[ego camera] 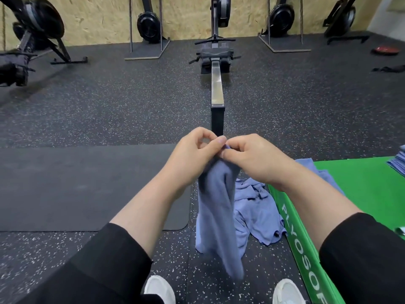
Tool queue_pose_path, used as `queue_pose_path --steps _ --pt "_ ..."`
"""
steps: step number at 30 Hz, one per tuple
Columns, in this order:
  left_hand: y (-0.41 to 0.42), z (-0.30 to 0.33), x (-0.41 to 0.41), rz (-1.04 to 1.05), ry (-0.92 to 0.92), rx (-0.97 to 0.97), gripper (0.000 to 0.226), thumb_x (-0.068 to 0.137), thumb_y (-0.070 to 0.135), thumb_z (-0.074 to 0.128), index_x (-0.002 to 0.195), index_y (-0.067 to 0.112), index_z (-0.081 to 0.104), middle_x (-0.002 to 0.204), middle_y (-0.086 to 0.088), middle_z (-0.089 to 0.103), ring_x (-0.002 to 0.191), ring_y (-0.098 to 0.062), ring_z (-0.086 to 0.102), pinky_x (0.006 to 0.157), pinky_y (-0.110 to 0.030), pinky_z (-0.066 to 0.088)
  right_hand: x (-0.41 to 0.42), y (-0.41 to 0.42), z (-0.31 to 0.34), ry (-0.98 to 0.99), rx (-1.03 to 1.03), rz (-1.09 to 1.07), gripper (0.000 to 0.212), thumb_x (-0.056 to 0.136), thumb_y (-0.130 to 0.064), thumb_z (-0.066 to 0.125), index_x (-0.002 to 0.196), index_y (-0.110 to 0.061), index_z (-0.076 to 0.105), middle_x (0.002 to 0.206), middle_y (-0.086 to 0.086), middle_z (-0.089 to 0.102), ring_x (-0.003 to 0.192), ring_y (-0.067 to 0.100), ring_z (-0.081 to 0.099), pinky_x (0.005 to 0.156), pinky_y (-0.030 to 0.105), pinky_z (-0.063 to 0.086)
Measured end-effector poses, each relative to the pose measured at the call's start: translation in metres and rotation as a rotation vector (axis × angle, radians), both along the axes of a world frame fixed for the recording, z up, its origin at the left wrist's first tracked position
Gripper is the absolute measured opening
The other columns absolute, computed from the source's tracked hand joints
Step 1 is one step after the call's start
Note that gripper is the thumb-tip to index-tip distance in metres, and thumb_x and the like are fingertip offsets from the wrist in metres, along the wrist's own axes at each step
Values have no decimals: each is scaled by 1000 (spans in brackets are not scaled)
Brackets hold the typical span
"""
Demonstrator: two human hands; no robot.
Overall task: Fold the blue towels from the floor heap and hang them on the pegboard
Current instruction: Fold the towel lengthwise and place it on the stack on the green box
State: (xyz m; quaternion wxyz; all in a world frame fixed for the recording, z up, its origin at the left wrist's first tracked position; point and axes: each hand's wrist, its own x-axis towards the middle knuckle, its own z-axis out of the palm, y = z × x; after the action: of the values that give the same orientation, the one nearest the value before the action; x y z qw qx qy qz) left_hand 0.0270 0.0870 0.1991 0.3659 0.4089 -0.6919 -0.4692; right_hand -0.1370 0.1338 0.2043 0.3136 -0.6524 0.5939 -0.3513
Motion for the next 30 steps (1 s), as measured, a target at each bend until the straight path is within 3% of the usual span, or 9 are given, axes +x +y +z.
queue_pose_path --steps 3,5,9,12,16,18,21,24,30 --pt "4 -4 9 -158 -68 134 18 88 29 77 99 18 69 87 4 75 78 -5 63 70 -21 48 -5 1 4 -53 -72 -79 34 96 -31 59 81 0 60 68 0 43 63 10 35 59 32 29" --pt "6 -13 16 -245 -188 211 16 85 21 79 96 13 71 87 2 75 76 -7 65 68 -24 49 -13 2 5 -69 -126 -168 29 99 -26 56 79 -4 57 67 -2 45 62 8 36 59 32 30" --pt "1 -28 26 -177 -549 161 32 83 23 77 73 3 55 66 0 52 62 -14 44 60 -29 33 -32 5 4 -116 -185 -270 20 100 -24 52 88 -15 65 74 -4 57 70 10 45 66 35 37" --pt "-6 -31 33 -35 -667 84 34 86 26 74 71 3 53 65 -3 44 64 -17 35 57 -32 26 -44 7 0 -121 -220 -365 17 97 -28 52 91 -22 66 75 -2 60 71 11 48 68 36 43" --pt "-20 -30 45 197 -685 1 29 90 18 62 63 12 53 60 -1 47 63 -22 39 52 -30 27 -58 5 -5 -47 -225 -484 24 92 -34 49 92 -17 66 82 17 64 70 16 49 72 52 54" --pt "-26 -29 50 285 -663 -49 32 92 16 57 61 17 48 59 0 46 64 -26 41 52 -30 28 -63 4 -7 -1 -239 -532 23 95 -27 51 91 -10 65 81 20 63 70 17 47 69 47 50" --pt "-35 -28 56 374 -644 -148 20 95 18 52 76 17 59 71 -1 56 76 -30 51 60 -33 36 -70 5 -15 34 -233 -590 19 97 -17 52 87 -9 66 66 3 53 65 18 42 61 35 34" --pt "-43 -28 64 458 -610 -230 16 98 20 50 91 17 64 87 -2 65 87 -30 56 69 -36 44 -77 5 -22 31 -208 -641 20 94 -15 52 78 -10 63 60 -2 48 59 18 39 57 32 30" --pt "-53 -38 69 517 -318 -127 14 95 20 59 83 18 66 73 6 62 69 -18 51 59 -32 38 -81 6 -24 60 -193 -670 18 89 -11 53 76 -9 65 59 0 51 54 12 41 54 30 33"
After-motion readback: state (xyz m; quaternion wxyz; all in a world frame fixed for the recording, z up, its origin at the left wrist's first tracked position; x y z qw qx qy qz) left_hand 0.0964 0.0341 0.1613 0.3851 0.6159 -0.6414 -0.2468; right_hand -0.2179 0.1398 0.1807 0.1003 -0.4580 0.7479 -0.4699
